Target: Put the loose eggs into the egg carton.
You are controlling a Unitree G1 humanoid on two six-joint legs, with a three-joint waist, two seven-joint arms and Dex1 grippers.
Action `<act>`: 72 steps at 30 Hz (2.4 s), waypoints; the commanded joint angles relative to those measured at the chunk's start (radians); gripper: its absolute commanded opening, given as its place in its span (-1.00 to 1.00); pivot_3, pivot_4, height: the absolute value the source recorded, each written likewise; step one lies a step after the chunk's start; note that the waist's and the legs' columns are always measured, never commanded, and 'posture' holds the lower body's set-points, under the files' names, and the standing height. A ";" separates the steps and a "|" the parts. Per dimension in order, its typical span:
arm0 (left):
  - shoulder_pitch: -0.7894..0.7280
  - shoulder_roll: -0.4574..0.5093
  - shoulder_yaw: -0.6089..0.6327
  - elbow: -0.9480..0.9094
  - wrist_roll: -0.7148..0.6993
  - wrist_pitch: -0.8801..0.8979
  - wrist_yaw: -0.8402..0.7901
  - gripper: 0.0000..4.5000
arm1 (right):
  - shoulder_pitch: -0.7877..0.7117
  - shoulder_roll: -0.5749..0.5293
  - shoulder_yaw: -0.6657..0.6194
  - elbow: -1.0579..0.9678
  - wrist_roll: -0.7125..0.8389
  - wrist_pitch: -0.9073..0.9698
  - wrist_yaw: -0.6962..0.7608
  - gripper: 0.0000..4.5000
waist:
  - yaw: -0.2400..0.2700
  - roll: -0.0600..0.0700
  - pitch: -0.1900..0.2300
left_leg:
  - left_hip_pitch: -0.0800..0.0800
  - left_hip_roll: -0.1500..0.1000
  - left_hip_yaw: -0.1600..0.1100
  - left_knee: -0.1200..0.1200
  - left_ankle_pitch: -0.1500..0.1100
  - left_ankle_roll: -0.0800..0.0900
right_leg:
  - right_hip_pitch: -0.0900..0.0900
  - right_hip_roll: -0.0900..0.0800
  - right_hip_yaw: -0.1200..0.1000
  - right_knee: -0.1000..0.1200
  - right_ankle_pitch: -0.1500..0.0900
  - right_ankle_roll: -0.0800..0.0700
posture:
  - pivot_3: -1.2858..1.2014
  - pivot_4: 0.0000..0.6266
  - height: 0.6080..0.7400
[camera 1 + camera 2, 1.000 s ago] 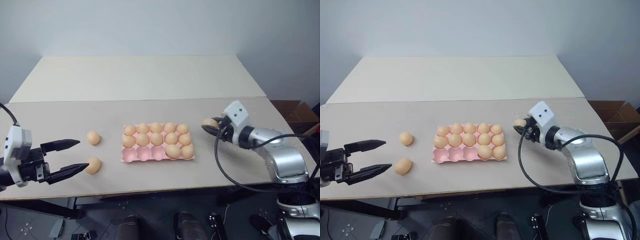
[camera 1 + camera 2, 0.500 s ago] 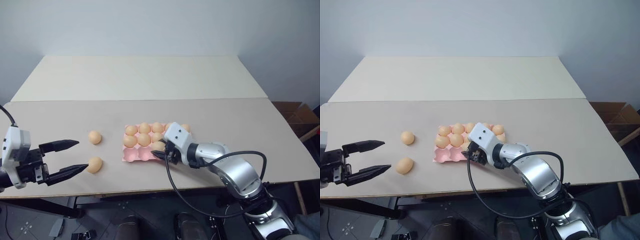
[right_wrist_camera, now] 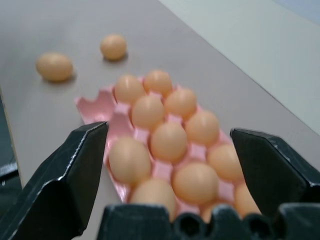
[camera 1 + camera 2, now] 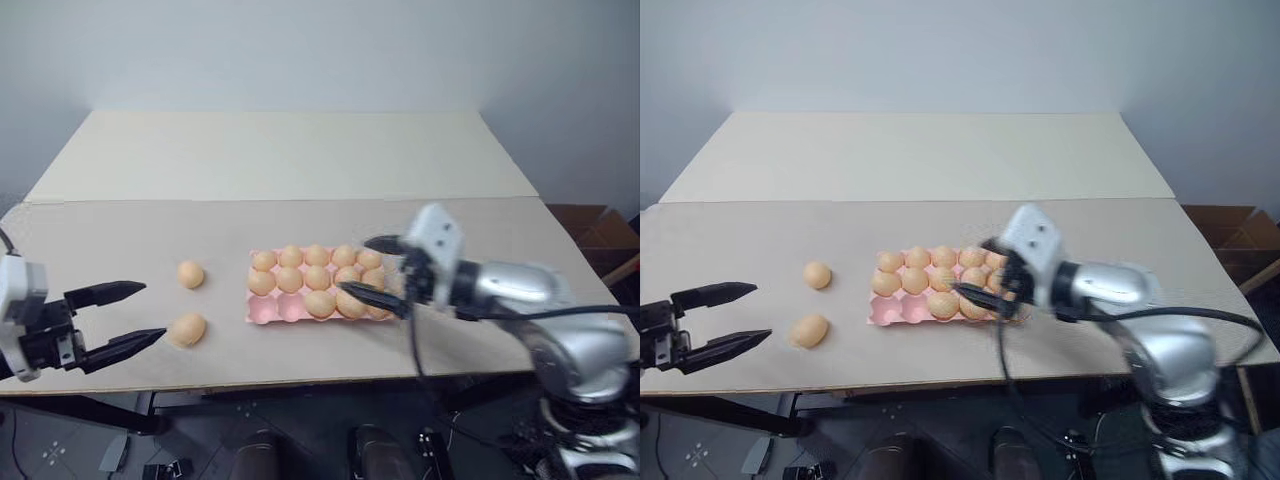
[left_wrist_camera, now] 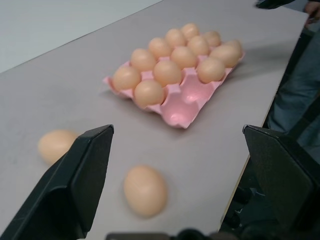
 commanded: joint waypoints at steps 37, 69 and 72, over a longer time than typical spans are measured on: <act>-0.262 -0.039 -0.423 -0.091 0.076 0.112 0.186 -0.31 | 0.201 -0.156 -0.193 0.093 0.090 -0.309 0.094 1.00 | 0.001 0.000 0.000 | 0.002 0.000 0.000 0.000 0.000 0.000 | 0.002 0.001 0.002 0.001 0.002 0.001 | 0.03 -0.52 1.00; -0.240 -0.066 -0.238 -0.089 0.093 0.084 0.200 0.97 | 0.203 -0.142 -0.150 0.060 0.131 -0.323 0.036 1.00 | -0.019 0.001 0.000 | 0.005 0.000 -0.004 0.002 0.000 0.000 | 0.007 0.001 0.002 0.000 0.004 0.007 | 0.03 -0.52 1.00; -0.104 -0.058 -0.109 -0.067 0.118 0.055 0.187 0.97 | 0.185 -0.140 -0.130 0.092 0.118 -0.347 0.055 1.00 | -0.014 0.000 0.000 | 0.005 0.000 -0.004 0.001 0.000 0.000 | 0.007 0.001 0.001 0.000 0.003 0.006 | 0.03 -0.52 1.00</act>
